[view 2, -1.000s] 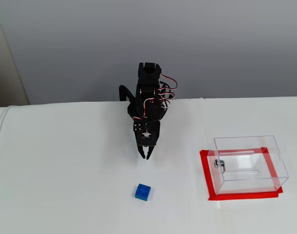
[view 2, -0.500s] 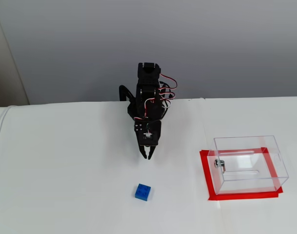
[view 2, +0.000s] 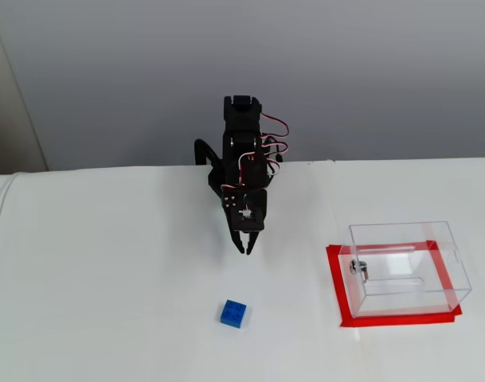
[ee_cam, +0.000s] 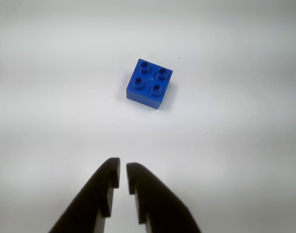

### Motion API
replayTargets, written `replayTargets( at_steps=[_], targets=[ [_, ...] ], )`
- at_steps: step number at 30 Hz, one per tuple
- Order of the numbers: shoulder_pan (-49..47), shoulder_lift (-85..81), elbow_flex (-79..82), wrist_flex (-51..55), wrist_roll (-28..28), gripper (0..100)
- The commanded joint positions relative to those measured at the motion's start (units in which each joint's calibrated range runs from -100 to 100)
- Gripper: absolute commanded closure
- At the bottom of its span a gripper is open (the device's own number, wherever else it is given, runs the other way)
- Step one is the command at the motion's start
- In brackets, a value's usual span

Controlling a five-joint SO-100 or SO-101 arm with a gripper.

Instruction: Pick the blue lego brick and place it into the transparent box

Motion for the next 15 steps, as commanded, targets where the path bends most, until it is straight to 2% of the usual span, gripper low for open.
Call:
replayTargets(
  at_steps=[1, 4, 9, 15],
  targets=[
    [-1.06, 6.32, -8.59, 0.30, -0.02, 98],
    [-1.06, 12.00, -13.02, 0.30, -0.54, 98],
    [-0.39, 22.78, -18.35, -0.66, -8.27, 98],
    [-0.62, 37.37, -24.95, -3.44, -8.79, 98]
  ],
)
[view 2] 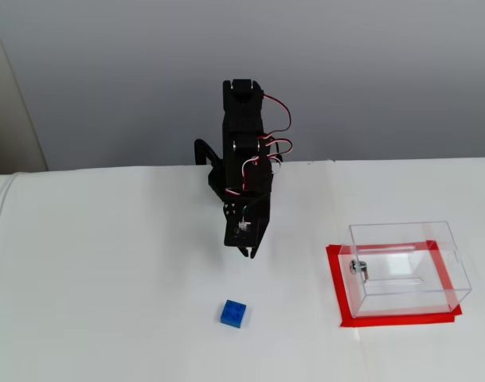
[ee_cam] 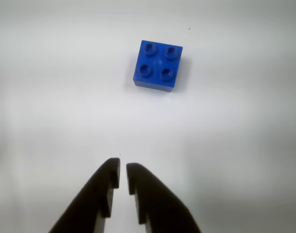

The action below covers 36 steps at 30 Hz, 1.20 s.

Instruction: Pick the blue lego brick and place it into the transparent box

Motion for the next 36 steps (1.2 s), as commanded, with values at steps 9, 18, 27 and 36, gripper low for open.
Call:
replayTargets(
  at_steps=[9, 18, 27, 36],
  targets=[
    [0.68, 21.78, -21.40, -1.21, -1.07, 98],
    [9.41, 25.34, -26.56, 0.01, 0.28, 98],
    [16.95, 26.36, -26.47, 2.45, 0.60, 98],
    [10.00, 28.90, -26.11, -0.16, 0.18, 98]
  ],
)
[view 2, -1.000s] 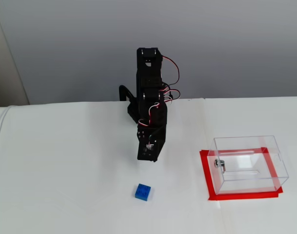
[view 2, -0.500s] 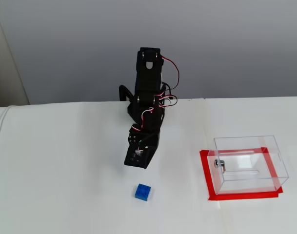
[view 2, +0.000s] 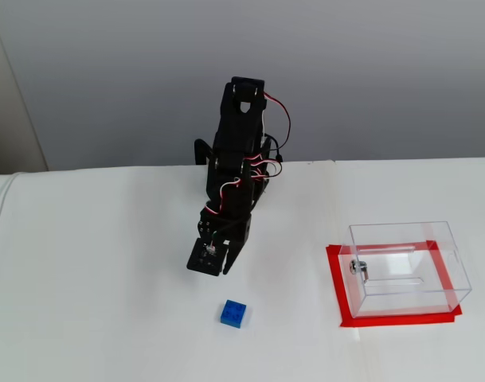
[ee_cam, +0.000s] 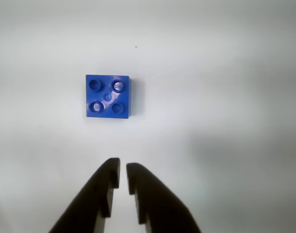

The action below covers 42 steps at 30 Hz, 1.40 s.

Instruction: Pick the blue lego brick and place it into the transparent box

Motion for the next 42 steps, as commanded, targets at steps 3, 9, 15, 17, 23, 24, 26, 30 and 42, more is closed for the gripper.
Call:
replayTargets(
  at_steps=[3, 9, 15, 17, 23, 24, 26, 30, 42],
  targets=[
    [-2.61, 5.66, -6.66, -1.10, 0.40, 98],
    [-2.02, 10.76, -11.91, -0.58, 0.03, 92],
    [-2.46, 14.49, -15.16, -1.36, 0.09, 70],
    [-2.61, 15.25, -15.88, -1.36, 0.19, 72],
    [-4.83, 17.12, -15.07, -5.80, -0.02, 73],
    [-5.57, 17.46, -15.07, -7.02, -0.02, 73],
    [-6.38, 18.22, -15.07, -9.11, -0.02, 73],
    [-7.19, 20.26, -15.07, -11.37, -0.07, 73],
    [-7.34, 26.20, -13.99, -15.38, -0.07, 73]
  ],
)
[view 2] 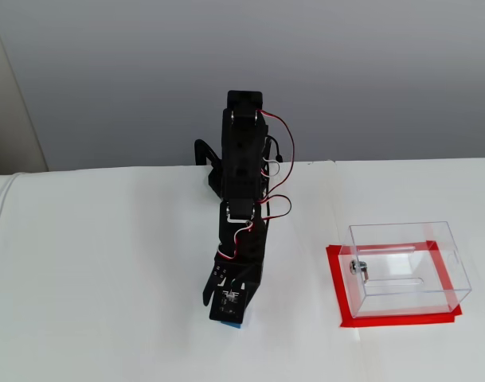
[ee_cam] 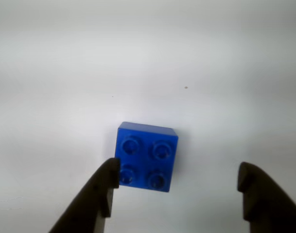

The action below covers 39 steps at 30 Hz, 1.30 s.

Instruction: Pick the blue lego brick and place it into the transparent box

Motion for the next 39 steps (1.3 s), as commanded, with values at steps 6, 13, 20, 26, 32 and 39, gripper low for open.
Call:
replayTargets(
  at_steps=[6, 13, 20, 26, 32, 39],
  targets=[
    [-0.33, 2.53, -2.77, -2.19, 0.24, 73],
    [-2.33, 5.84, -2.86, -2.28, 0.35, 73],
    [-3.66, 6.35, -2.77, -3.06, -0.07, 73],
    [-3.43, 6.69, -2.77, -3.06, -0.07, 73],
    [-3.21, 6.69, -2.77, -2.71, -0.07, 77],
    [-3.14, 6.35, -2.77, -2.45, -0.02, 91]
  ],
)
